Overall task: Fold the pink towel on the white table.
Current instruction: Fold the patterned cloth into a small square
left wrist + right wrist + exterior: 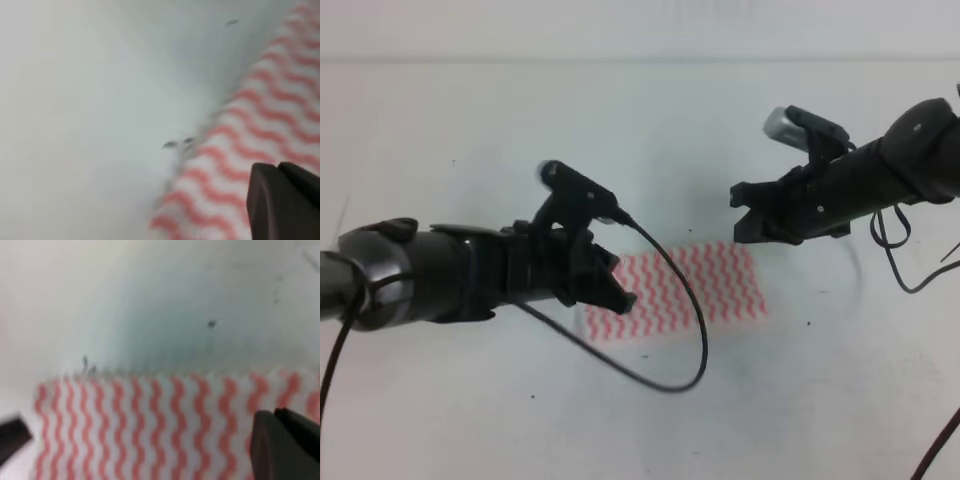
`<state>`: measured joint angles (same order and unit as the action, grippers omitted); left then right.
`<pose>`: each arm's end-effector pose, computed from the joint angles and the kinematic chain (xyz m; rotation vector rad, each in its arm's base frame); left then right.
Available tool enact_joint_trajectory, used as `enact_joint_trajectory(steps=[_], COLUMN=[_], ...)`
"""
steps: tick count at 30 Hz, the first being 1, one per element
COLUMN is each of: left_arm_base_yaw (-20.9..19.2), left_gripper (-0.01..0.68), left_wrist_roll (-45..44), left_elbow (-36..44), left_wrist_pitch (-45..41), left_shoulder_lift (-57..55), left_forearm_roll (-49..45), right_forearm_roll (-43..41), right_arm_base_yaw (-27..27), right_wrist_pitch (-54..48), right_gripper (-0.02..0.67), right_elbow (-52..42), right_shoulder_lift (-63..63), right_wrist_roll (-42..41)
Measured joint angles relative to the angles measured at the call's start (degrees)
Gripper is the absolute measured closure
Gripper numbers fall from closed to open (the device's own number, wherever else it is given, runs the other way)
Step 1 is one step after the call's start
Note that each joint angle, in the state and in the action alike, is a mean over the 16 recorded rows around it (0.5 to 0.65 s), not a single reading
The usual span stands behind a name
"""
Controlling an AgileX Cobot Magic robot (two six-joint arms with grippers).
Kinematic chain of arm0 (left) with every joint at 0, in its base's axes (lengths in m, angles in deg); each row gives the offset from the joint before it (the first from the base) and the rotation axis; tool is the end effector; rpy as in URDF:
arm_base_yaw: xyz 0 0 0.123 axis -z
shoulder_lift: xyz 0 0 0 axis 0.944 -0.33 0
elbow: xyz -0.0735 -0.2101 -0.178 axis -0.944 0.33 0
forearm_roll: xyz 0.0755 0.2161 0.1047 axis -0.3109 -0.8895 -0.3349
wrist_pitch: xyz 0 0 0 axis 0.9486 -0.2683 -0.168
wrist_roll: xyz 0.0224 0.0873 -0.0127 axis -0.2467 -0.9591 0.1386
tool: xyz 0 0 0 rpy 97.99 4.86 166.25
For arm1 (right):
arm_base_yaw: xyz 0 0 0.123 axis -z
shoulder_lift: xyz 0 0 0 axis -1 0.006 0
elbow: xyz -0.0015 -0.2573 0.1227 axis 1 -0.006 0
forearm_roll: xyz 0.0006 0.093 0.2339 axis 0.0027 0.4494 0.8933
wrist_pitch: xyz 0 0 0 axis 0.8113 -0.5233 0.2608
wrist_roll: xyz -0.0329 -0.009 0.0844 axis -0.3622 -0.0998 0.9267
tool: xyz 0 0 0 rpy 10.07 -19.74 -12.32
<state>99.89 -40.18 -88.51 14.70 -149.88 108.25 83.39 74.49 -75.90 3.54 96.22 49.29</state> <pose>0.3154 -0.1996 0.1810 1.0071 2.0371 -0.3687 0.3985 0.1504 0.1939 -0.0599 2.6119 0.8314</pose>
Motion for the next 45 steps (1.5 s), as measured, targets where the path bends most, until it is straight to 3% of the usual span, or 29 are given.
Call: enact_joint_trajectory(steps=[8, 20, 30, 45], left_arm_base_yaw=[-0.97, -6.15, -7.33, -7.33], left_gripper=[0.677, 0.677, 0.677, 0.678], left_wrist_roll=[10.4, 22.25, 24.76, 27.96], left_elbow=[1.39, 6.31, 7.1, 6.94], left_wrist_pitch=[-0.02, -13.88, -20.39, -17.95], left_shoulder_lift=[2.66, 5.46, -0.81, -1.69], left_forearm_roll=[-0.64, -2.48, -2.81, -6.35], right_forearm_roll=[-5.45, -7.38, -5.66, -5.45], right_arm_base_yaw=[-1.71, -2.21, -2.21, -2.21], right_wrist_pitch=[-0.5, 3.23, 2.69, 1.71], right_gripper=[0.667, 0.667, 0.667, 0.667], right_elbow=[-2.4, -11.55, -13.22, -13.22], right_shoulder_lift=[-4.29, -13.07, -13.77, -13.49], right_wrist_roll=[1.63, 2.81, 2.55, 2.32])
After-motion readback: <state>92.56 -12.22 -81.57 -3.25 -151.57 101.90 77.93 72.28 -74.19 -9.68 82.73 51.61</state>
